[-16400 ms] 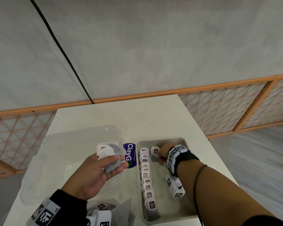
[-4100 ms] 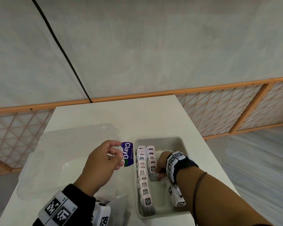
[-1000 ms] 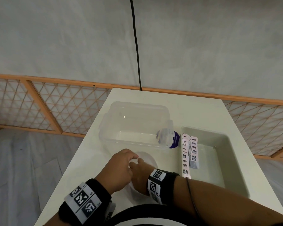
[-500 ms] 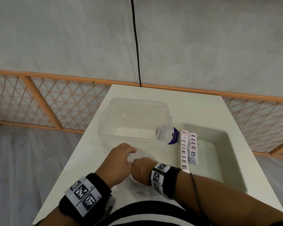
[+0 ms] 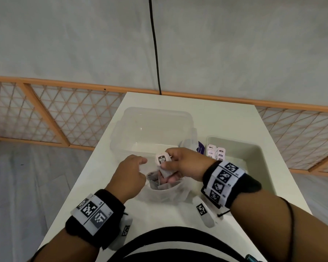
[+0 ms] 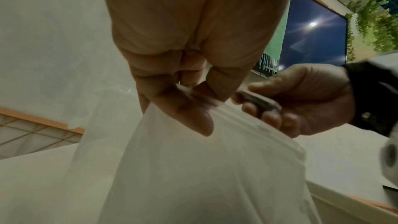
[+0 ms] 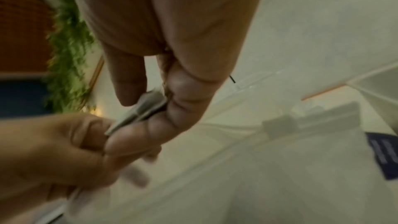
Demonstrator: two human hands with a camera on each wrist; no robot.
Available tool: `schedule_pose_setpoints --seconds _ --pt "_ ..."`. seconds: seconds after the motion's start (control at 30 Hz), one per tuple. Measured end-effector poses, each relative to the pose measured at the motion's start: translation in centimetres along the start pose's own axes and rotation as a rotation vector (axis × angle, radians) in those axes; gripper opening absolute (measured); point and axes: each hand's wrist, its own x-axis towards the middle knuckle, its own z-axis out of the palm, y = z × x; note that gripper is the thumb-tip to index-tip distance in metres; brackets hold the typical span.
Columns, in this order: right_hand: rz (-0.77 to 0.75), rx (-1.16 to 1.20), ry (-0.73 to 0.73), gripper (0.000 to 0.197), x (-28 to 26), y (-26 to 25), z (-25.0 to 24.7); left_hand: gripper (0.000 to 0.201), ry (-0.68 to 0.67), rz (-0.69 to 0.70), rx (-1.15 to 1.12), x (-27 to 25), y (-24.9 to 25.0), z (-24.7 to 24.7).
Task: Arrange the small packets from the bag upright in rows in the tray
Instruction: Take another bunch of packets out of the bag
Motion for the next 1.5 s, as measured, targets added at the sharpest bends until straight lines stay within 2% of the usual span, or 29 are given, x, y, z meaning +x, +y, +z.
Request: schedule_pose_setpoints --seconds 0.03,0.1,0.2,0.27,0.3,0.4,0.53,0.67,0.77,0.83,1.07,1.2,1.33,1.4,1.5 --pt "0.019 0.143 -0.017 0.011 -0.6 -0.1 -0.3 0.045 -0.005 -0.003 0.013 0.1 0.1 0.0" --pt "0.025 0.273 -0.036 0.016 -1.5 -0.2 -0.8 0.035 0.007 -0.008 0.074 0.4 0.4 0.1" --pt "-0.011 0.321 -0.025 0.013 -2.4 0.0 -1.9 0.018 0.146 0.063 0.219 0.1 2.3 0.0" --pt "-0.039 0.331 -0.001 0.015 -3.0 0.2 -2.6 0.02 0.206 0.163 0.174 0.0 4.1 -0.2" --pt "-0.055 0.327 0.012 0.016 -3.3 0.2 -2.8 0.023 0.182 0.206 0.117 0.0 5.0 -0.3" --pt "-0.114 0.245 0.048 0.014 -4.2 0.1 -3.3 0.019 0.044 0.221 -0.13 0.3 7.2 -0.1" --pt "-0.19 0.076 0.119 0.02 -5.1 0.1 -4.0 0.014 -0.011 0.144 -0.371 0.9 8.6 0.8" --pt "-0.238 -0.02 0.235 0.028 -5.7 0.5 -4.7 0.016 -0.021 0.123 -0.423 1.6 9.4 1.5" --pt "-0.348 -0.152 0.481 0.024 -5.9 0.9 -5.5 0.015 -0.035 0.119 -0.422 2.1 10.0 2.0" --pt "-0.394 -0.181 0.583 0.023 -5.9 1.1 -6.0 0.015 -0.045 0.124 -0.438 2.5 10.3 2.3" --pt "-0.456 -0.285 0.616 0.023 -6.1 1.1 -7.5 0.015 -0.09 0.157 -0.439 3.4 11.1 2.7" --pt "-0.404 -0.29 0.613 0.024 -6.3 1.2 -8.0 0.017 -0.08 0.181 -0.418 3.4 11.5 2.8" --pt "-0.277 -0.144 0.528 0.001 -6.7 1.4 -9.1 0.014 -0.042 0.197 -0.427 3.3 11.7 3.1" --pt "-0.219 -0.078 0.519 0.008 -6.9 1.5 -10.3 0.003 -0.051 0.195 -0.433 3.2 11.7 3.2" --pt "0.019 -0.082 0.62 0.009 -6.6 2.5 -13.4 0.009 -0.049 0.179 -0.414 3.1 11.3 3.1"
